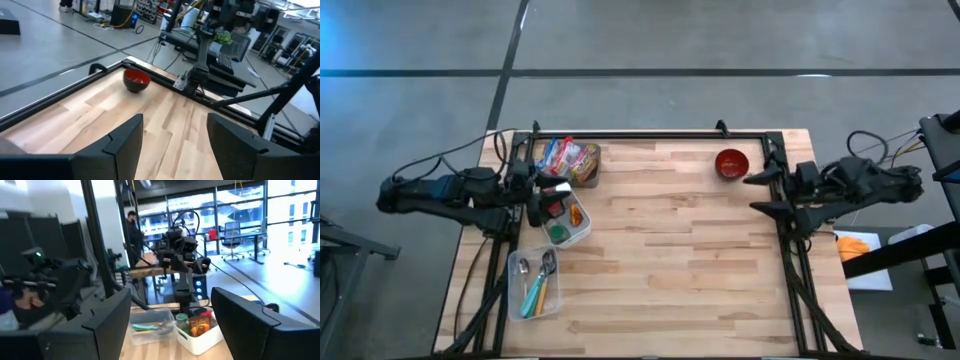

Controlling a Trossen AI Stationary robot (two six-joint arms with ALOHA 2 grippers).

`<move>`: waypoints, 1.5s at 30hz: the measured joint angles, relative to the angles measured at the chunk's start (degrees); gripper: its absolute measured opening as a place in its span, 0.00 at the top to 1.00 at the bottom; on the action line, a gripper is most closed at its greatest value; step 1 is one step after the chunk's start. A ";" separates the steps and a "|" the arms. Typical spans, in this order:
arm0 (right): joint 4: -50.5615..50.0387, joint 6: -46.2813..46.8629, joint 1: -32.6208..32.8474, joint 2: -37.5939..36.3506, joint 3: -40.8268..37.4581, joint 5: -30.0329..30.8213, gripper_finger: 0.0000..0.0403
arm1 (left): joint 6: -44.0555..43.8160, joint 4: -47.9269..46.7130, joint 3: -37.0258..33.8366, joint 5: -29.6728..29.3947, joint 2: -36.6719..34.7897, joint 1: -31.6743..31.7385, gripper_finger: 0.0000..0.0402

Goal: Pick & Place Food Item
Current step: Return to Home Position

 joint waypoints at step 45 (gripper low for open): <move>22.22 0.97 -0.02 -30.71 -45.65 -4.66 0.33 | 0.58 2.85 -33.03 6.73 -29.37 0.69 0.45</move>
